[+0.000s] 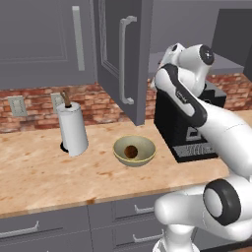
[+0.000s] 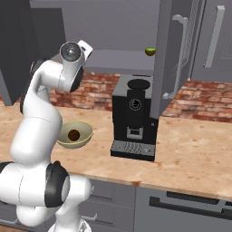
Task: Open the cabinet. Pick the peach and orange from the cabinet and place them into the bowl. Then close the cabinet.
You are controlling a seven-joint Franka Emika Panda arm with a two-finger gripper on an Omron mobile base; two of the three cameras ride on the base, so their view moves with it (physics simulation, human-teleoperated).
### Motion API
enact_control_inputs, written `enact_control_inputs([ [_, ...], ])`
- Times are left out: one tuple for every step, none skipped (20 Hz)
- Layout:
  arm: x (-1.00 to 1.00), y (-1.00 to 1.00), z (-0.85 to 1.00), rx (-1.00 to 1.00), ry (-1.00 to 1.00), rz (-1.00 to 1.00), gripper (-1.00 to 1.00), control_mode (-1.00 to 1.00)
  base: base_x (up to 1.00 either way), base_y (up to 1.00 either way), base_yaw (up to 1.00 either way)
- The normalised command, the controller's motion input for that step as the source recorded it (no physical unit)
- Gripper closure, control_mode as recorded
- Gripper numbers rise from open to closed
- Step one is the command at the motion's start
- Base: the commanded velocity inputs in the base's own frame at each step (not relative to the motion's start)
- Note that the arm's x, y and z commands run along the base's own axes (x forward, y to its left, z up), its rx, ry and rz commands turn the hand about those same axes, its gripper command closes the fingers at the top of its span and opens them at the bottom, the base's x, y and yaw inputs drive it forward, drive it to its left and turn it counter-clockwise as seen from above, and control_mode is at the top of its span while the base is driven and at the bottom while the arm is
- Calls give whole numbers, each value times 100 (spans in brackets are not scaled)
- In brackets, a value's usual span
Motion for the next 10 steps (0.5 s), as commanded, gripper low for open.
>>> enact_control_inputs([
  [2, 0, 10, 4, 0, 10, -100, -100, 0, 0, 0],
  [0, -1, 22, 9, 0, 11, -100, -100, 0, 0, 0],
  [0, -2, 24, 11, 0, 11, -100, -100, 0, 0, 0],
  [0, -2, 21, 14, 0, 11, -100, -100, 0, 0, 0],
  [0, 0, 6, 20, 0, 11, -100, -100, 0, 0, 0],
  [0, -3, 1, 27, 0, 9, -100, -100, 0, 0, 0],
  [0, -1, 0, 35, 0, 6, -100, -100, 0, 0, 0],
  [0, 0, 0, 35, -1, 5, -100, -100, 0, 0, 0],
  [0, 0, 0, 30, -3, 4, -100, -100, 0, 0, 0],
  [0, 0, 0, 24, -6, 4, -100, -100, 0, 0, 0],
])
